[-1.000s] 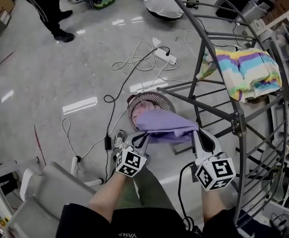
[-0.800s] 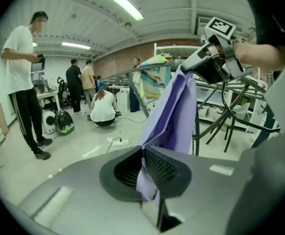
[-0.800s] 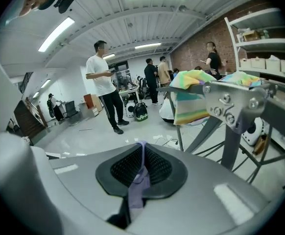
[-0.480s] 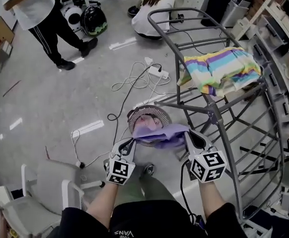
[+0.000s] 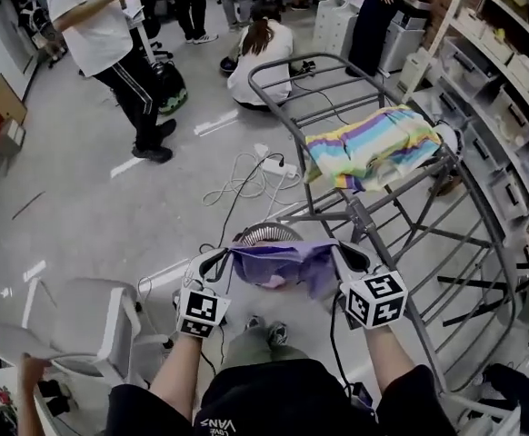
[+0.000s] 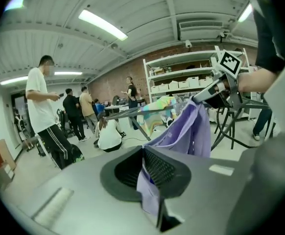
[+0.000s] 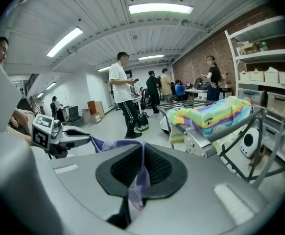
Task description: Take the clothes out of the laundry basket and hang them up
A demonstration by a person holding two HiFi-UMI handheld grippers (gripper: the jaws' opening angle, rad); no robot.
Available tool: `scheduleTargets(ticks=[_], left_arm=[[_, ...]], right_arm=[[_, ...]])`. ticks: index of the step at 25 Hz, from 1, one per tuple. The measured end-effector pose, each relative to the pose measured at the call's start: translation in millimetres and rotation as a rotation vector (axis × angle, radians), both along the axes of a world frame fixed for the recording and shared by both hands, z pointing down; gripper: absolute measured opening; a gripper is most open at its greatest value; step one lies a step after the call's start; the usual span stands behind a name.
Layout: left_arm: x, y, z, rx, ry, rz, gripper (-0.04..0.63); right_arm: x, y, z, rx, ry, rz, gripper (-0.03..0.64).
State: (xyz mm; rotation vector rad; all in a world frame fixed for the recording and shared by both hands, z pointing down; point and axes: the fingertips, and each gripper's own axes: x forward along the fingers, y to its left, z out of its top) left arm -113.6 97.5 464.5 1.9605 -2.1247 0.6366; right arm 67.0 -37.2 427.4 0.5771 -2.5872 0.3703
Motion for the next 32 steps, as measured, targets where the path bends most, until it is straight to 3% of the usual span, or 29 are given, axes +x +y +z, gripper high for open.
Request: scheduleTargets(ticks=[6, 19, 27, 32], left_arm=[[-16.3, -14.6, -83.7, 0.082, -0.096, 0.064, 0.014], [-30.6, -68.1, -225.4, 0.262, -0.19, 0.17, 0.014], [-4.7, -99.3, -316.4, 0.441, -0.26, 0.278, 0.014], [32.3, -121.1, -384.0, 0.545, -0.323, 0.329, 0.014]], right_arm=[[-8.0, -11.2, -62.7, 0.105, -0.062, 0.001, 0.02], [-21.2, -46.8, -180.4, 0.345, -0.114, 0.125, 0.02], [9.7, -86.0, -274.0, 0.536, -0.137, 0.215, 0.02], [45.4, -116.7, -338.2, 0.65, -0.135, 0.243, 0.02]])
